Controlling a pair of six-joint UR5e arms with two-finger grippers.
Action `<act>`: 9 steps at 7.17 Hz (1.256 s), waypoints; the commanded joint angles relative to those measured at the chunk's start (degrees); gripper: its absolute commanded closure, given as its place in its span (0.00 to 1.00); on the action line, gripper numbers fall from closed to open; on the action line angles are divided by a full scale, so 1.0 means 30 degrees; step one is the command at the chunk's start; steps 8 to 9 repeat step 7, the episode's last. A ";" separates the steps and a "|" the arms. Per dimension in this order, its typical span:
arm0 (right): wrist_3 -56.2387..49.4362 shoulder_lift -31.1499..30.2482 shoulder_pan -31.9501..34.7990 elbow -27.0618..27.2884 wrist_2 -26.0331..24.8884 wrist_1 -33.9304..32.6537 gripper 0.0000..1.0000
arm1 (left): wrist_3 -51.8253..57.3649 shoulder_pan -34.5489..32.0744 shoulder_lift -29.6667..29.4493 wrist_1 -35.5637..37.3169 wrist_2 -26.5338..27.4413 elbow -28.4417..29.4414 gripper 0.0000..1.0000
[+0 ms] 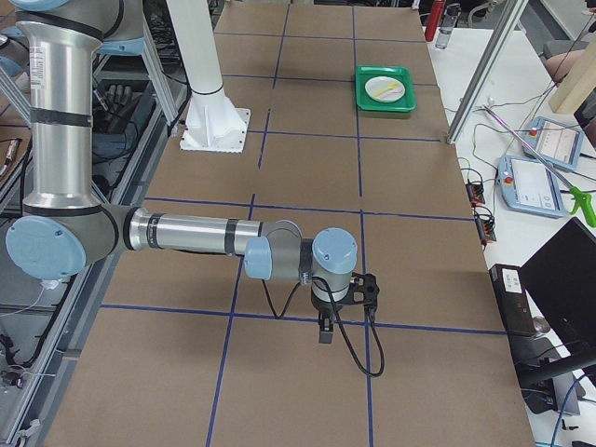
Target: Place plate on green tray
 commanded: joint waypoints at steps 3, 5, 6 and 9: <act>0.0000 -0.0001 0.0000 0.0000 -0.0006 0.0000 0.00 | -0.0105 0.0026 -0.0145 -0.0007 0.0048 0.0079 0.00; 0.0000 -0.0001 0.0000 0.0000 -0.0006 0.0000 0.00 | -0.0105 0.0026 -0.0174 -0.0355 0.0048 0.0168 0.00; 0.0000 -0.0001 0.0000 0.0000 -0.0006 0.0000 0.00 | -0.0105 0.0026 -0.0174 -0.0445 0.0049 0.0139 0.00; 0.0000 -0.0001 0.0000 0.0000 -0.0006 0.0000 0.00 | -0.0047 0.0026 -0.0203 -0.0475 0.0049 0.0197 0.00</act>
